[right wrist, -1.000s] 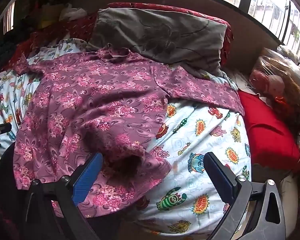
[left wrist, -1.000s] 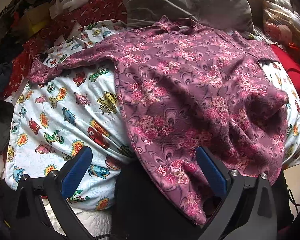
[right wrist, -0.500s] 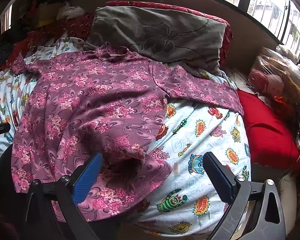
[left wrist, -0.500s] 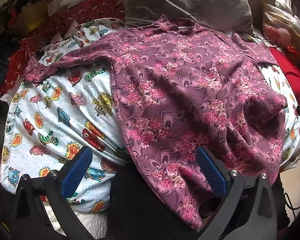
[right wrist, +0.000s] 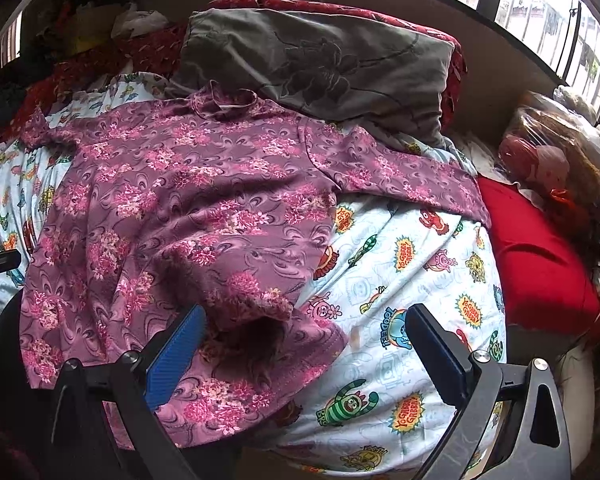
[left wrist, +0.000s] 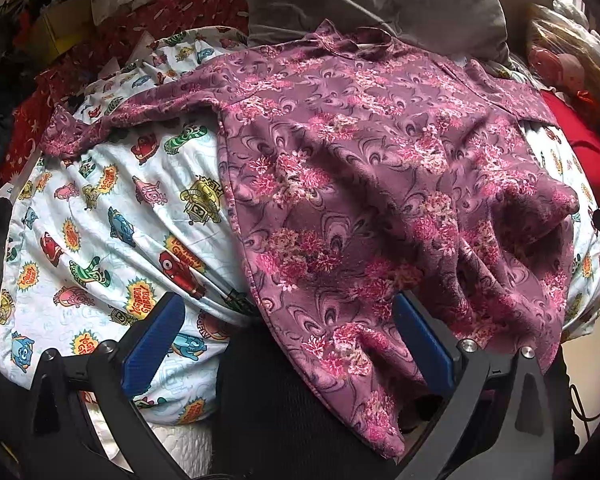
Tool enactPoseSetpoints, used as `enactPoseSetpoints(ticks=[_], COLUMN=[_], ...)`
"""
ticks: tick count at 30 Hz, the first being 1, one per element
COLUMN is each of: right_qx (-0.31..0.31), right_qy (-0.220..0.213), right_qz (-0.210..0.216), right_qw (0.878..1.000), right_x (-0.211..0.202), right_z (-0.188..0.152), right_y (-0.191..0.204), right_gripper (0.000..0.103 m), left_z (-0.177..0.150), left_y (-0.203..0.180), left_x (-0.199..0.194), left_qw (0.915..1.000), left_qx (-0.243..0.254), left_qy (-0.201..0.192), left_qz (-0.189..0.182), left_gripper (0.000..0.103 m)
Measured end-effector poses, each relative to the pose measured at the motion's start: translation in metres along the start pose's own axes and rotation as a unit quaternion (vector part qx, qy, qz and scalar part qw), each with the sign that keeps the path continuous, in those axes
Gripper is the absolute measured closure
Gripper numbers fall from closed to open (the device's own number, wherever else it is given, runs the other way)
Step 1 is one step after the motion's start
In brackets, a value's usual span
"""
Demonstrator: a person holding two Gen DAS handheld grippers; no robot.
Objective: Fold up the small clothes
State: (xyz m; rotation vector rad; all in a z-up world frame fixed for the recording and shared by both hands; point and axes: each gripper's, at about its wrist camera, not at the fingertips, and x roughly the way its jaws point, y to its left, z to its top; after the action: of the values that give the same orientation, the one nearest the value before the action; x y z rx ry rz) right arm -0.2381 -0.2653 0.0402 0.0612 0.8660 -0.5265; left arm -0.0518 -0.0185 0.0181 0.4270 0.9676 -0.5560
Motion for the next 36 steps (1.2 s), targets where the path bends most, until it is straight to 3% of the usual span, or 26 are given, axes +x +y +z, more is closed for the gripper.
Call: enactPoseSetpoints(ticks=[36], right_qx=[0.029], right_qy=[0.030], right_qz=[0.039], right_qw=[0.998], right_x=[0.022], right_z=[-0.011], right_y=[-0.011], right_gripper=[0.007], left_z=[0.006], left_y=[-0.007], left_x=[0.022], left_qw=[0.9992], left_qx=[0.007], left_qy=[0.039], left_qz=[-0.001], left_gripper=[0.000])
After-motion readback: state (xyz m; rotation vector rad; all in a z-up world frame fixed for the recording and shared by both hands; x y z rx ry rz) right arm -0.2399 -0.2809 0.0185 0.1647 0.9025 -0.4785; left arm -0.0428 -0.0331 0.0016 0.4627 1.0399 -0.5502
